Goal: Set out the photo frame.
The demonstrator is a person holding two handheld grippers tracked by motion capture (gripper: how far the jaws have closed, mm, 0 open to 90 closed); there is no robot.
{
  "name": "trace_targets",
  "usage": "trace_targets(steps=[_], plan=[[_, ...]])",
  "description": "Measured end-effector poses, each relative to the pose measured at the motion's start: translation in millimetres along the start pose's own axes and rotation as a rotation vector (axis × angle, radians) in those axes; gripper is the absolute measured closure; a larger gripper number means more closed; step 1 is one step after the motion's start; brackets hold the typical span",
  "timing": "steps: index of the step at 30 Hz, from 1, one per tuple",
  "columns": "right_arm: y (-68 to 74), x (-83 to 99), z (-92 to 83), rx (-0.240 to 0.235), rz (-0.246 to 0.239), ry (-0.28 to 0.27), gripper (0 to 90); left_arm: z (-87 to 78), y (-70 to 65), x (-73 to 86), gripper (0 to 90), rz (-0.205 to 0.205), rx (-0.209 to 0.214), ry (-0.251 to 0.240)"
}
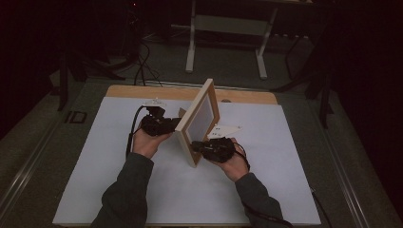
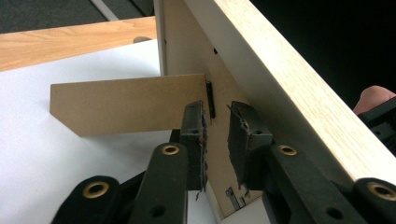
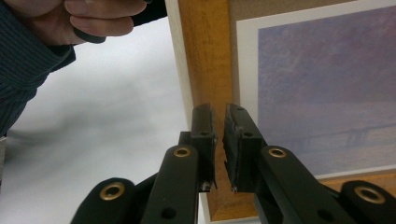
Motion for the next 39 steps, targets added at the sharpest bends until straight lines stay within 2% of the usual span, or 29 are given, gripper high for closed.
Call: trace_targets(steps=[10,13,21,30,35,39], plan=[[0.1,1.8,0.3,0.002,0.001,0.005,74.0,-1.0,5.6,-0.6,68.1,-0.037,-0.008,-0.01],[-0.1,1.7,-0.3,0.002,0.005,0.002,71.4,-3.4,7.7,-1.6,63.9,-0.05,-0.013,-0.026],[-2.4,3.3,-3.3,0.007,0.011,0.004,69.5,-12.7,12.5,-4.8,59.7,-0.08,-0.049,-0.053],[-6.7,8.1,-5.7,0.019,0.024,0.011,67.2,-24.8,5.9,-13.0,52.4,-0.058,-0.074,-0.077],[-7.7,10.1,-7.0,0.022,0.032,0.013,66.8,-31.6,1.7,-16.5,48.5,-0.067,-0.072,-0.11],[-9.2,11.9,-7.5,0.022,0.032,0.014,66.7,-36.0,-6.7,-18.0,44.6,-0.039,-0.07,-0.134]])
Point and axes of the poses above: each handheld gripper's, and its own axes: z roughly forward along the jaws, x roughly out of its underside, y roughly to its left, the point moved 1 cm from there along z, roughly forward along the jaws, and after that the axes turned 2 degrees about z, right-handed, at the moved point
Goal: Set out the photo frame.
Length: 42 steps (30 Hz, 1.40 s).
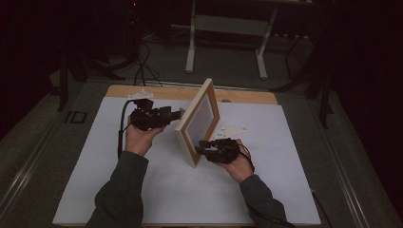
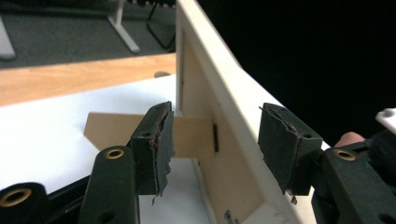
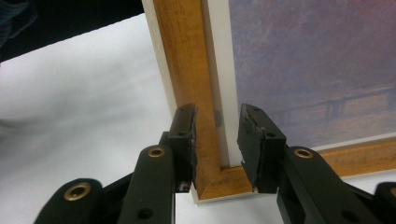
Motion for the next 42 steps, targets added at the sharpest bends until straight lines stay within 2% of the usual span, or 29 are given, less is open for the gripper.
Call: trace_targets(steps=[4,9,20,25,37,42], plan=[[-1.1,1.8,-0.3,0.004,0.002,0.002,66.6,-2.2,-7.6,-1.7,41.3,0.009,0.014,-0.008],[-2.8,4.0,-1.5,0.008,0.007,0.003,66.4,-2.6,-15.3,-1.4,37.9,0.024,0.021,0.009],[-9.8,8.7,-9.6,0.027,0.016,0.004,65.4,4.9,-31.8,9.0,36.2,0.09,-0.02,0.061],[-13.6,9.9,-14.7,0.038,0.021,-0.001,65.3,8.5,-36.0,15.4,38.7,0.105,-0.028,0.075],[-17.5,13.2,-18.9,0.046,0.029,0.0,64.9,15.5,-39.9,27.3,48.5,0.107,-0.035,0.113],[-18.0,13.0,-19.2,0.047,0.029,-0.002,64.9,18.6,-44.2,29.2,53.1,0.123,-0.054,0.119]])
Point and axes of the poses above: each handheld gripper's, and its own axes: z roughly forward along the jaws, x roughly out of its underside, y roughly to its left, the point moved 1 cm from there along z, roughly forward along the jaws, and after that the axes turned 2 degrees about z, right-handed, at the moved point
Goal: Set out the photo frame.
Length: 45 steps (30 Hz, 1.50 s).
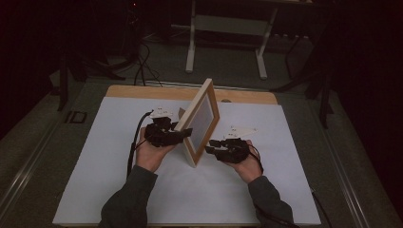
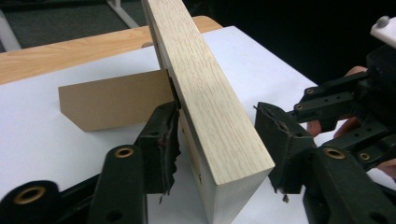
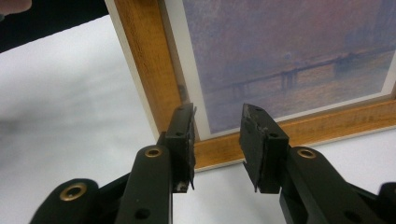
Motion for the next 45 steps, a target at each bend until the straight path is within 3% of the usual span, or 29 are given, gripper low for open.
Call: trace_targets(steps=[22,24,45], plan=[[-4.4,-2.2,-6.8,0.009,0.007,-0.01,64.7,0.6,3.6,0.6,67.2,-0.019,-0.055,0.013],[-4.8,-2.5,-7.3,0.011,0.008,-0.013,64.7,1.0,6.9,0.6,68.5,-0.037,-0.037,0.011],[-13.5,-2.0,-14.9,0.033,0.027,-0.034,64.1,-0.6,23.4,-1.8,69.0,-0.012,0.032,0.03]])
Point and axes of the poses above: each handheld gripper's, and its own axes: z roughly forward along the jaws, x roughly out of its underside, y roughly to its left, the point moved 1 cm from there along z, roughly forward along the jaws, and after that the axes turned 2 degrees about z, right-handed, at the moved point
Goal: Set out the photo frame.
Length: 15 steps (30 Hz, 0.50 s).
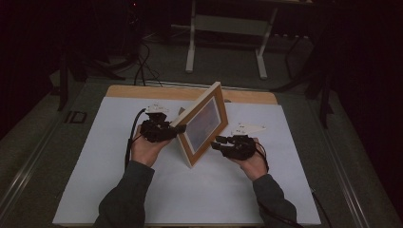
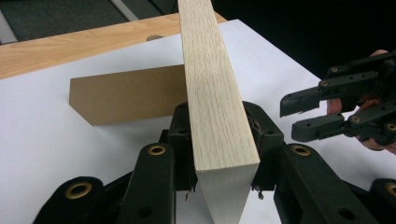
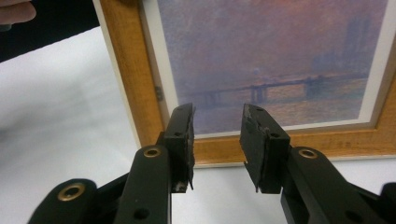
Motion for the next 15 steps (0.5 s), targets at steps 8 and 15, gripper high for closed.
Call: trace_targets(steps=[8,15], plan=[[-2.7,-3.3,-3.1,0.01,0.004,-0.009,64.4,-2.1,6.6,0.1,68.9,0.019,0.032,0.005],[-5.9,-5.2,-4.2,0.026,0.008,-0.01,65.3,-4.9,7.6,-0.9,69.1,0.068,0.073,0.015]])
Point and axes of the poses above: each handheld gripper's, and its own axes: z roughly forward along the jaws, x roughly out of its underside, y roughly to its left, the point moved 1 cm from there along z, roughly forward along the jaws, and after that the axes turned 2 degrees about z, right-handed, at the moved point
